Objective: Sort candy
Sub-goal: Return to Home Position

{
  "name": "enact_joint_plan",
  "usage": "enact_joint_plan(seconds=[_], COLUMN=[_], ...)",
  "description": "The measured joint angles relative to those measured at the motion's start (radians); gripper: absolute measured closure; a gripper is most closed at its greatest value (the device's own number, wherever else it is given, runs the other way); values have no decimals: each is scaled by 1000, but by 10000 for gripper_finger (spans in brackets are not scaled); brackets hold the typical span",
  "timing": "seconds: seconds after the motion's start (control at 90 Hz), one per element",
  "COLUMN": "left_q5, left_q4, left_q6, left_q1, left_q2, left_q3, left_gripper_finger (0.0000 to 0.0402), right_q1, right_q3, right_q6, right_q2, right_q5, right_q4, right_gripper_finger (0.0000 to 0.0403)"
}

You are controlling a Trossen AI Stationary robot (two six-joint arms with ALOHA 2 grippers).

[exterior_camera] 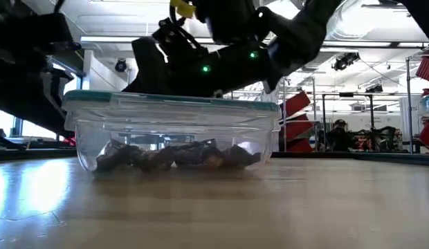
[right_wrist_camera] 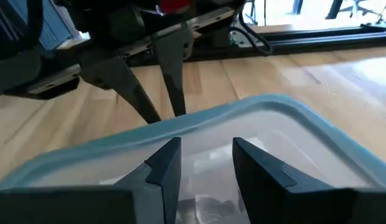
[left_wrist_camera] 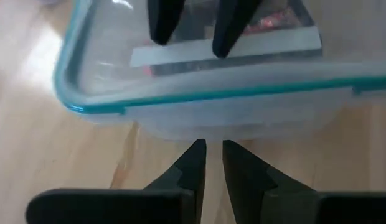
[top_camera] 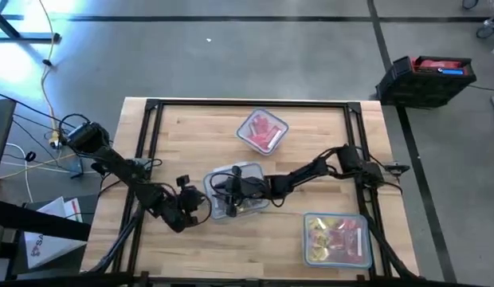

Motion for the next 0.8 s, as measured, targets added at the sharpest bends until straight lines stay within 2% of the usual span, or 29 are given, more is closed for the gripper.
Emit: enact_joint_plan(seconds=[0.133,0.267,0.322,0.467,0.622,0.8], left_q5=[76,129,103,-54,-63,-74], left_q4=[-88,-123,-116,-64,82,384], left_q6=[-21,-89,-105,-105,-77,119], left_q1=[1,-56,-92,-138,-66,5], left_q2=[-34,-107,-135,-155,-116,-87], left_q3=[0,1,1,-4,-89,-166], left_gripper_finger=[363,363,363,363,363,363], right_q1=[0,0,-1,-3,-4,-4], right_q3=[-2,-2,-3,-4,-5,-7], right_q6=[2,7,7,0,-6,-6], right_q2=[1,0,0,0,0,-2], right_q5=[4,4,-1,-30,-55,-66], right_q4=[-2,-13,-13,-13,-13,-20], right_gripper_finger=[289,289,289,289,289,289])
